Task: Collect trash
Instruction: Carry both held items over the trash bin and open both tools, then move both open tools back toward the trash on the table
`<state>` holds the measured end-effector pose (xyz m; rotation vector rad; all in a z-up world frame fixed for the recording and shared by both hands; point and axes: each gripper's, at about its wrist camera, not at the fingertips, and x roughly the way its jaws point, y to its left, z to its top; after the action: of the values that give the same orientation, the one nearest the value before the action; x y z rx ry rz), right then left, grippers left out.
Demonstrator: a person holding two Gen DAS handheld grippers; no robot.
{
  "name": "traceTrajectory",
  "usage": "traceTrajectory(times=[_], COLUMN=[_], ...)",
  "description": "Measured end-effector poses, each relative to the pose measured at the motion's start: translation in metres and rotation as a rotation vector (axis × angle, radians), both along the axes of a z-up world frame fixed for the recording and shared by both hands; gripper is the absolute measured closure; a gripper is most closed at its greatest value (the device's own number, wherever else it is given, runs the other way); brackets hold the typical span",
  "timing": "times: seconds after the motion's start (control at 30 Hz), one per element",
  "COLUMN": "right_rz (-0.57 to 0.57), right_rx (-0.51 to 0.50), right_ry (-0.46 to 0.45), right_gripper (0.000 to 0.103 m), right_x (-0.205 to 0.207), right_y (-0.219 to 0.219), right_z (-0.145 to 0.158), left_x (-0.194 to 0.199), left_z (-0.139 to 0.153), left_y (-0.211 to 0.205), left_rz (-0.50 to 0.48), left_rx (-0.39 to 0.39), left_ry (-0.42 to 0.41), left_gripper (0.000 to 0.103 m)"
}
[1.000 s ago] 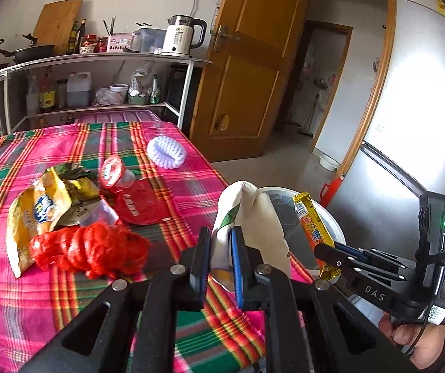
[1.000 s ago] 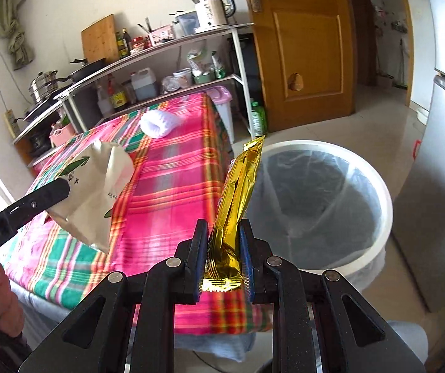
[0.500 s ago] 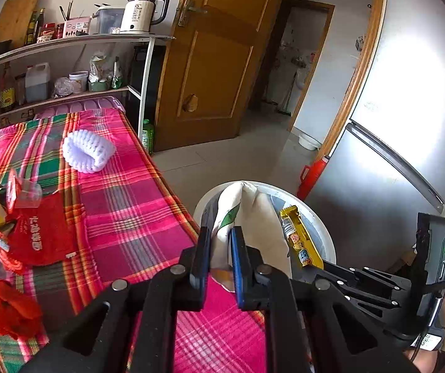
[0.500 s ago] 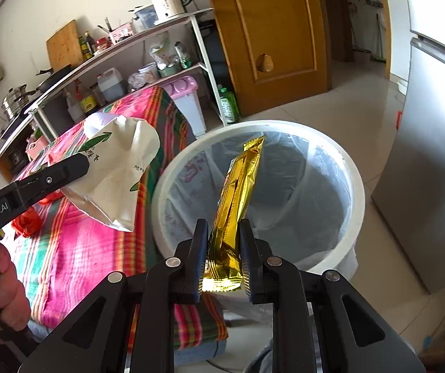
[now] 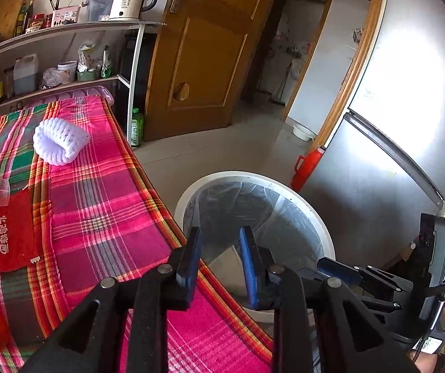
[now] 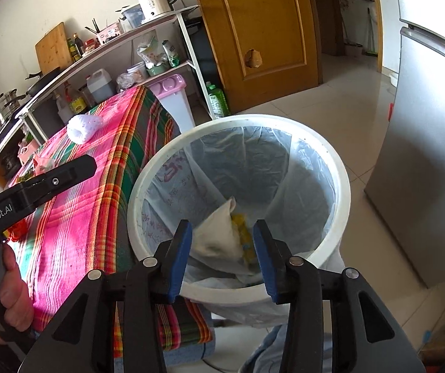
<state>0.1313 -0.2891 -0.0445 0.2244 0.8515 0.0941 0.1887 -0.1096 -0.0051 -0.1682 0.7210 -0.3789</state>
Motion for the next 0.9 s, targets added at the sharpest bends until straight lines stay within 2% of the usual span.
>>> traceTrajectory(times=[0.23,0.4,0.67,0.9], right_rz=[0.017,0.042,0.097,0.184], right_rx=[-0.020,-0.034,-0.043,-0.030], right_ry=[-0.059,-0.102,-0.134,-0.161], right_gripper=[0.061,0.061,0.061,0.061], right_x=[-0.012,-0.023,-0.034,-0.044], right_y=[0.007,0.018,0.042,0.071], right_z=[0.018,0.032,0.047,0.052], left_x=[-0.009,-0.026,-0.057,-0.081], left_z=[0.009,0.018,0.031,0.030], left_y=[0.009,0.020,0.049,0.082], left_rz=[0.004,0.022,0.082,0.146], left_rx=[-0.009,-0.009,0.004,0.015], left_ry=[-0.030,-0.062,-0.115,-0.124], left_gripper=[0.074,0.065,0.064,0.064])
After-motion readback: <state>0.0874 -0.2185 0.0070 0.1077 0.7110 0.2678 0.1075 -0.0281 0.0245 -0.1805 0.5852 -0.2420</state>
